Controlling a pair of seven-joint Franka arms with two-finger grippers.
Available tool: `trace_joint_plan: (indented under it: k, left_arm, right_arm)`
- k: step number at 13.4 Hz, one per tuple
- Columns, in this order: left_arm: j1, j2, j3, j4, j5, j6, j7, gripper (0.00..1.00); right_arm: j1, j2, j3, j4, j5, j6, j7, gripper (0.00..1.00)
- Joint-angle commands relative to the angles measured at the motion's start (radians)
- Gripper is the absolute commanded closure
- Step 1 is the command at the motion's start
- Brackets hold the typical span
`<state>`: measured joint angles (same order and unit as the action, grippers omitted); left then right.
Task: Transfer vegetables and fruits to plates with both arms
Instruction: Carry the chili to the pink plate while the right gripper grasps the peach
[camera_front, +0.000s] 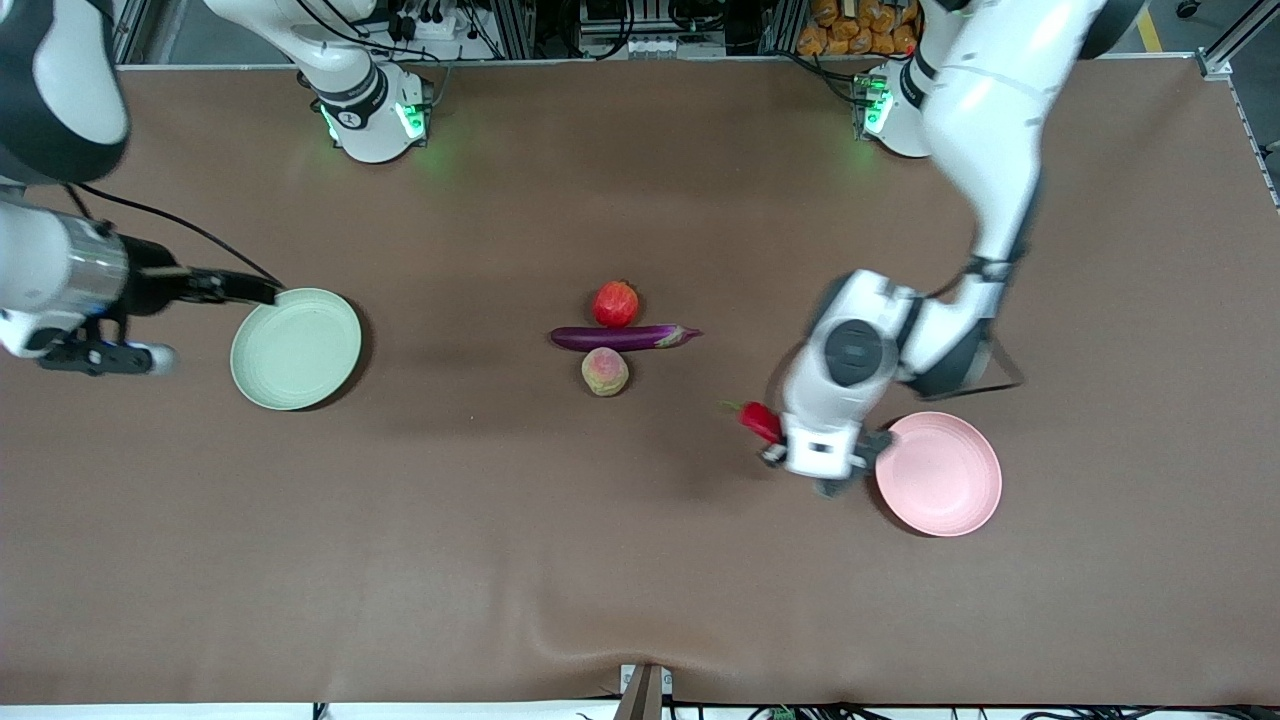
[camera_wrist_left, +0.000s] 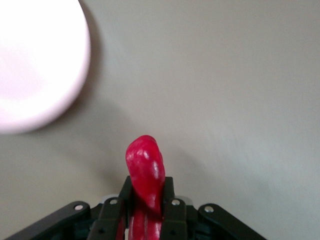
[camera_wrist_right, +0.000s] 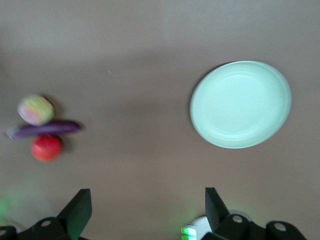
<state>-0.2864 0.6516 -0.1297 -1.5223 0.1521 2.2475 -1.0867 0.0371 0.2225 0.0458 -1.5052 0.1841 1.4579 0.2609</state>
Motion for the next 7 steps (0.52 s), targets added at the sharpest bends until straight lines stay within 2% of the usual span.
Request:
trace_joint_plan:
  k: [1, 7]
  left_arm:
    - [0.094, -0.046, -0.022, -0.021, 0.006, -0.022, 0.128, 1.00]
    - [0.272, -0.033, -0.019, -0.030, 0.004, -0.022, 0.345, 1.00]
  right_arm:
    - [0.134, 0.089, -0.001, 0.016, 0.018, 0.125, 0.301, 0.00]
    - [0.364, 0.267, -0.001, 0.020, 0.017, 0.516, 0.759, 0.00]
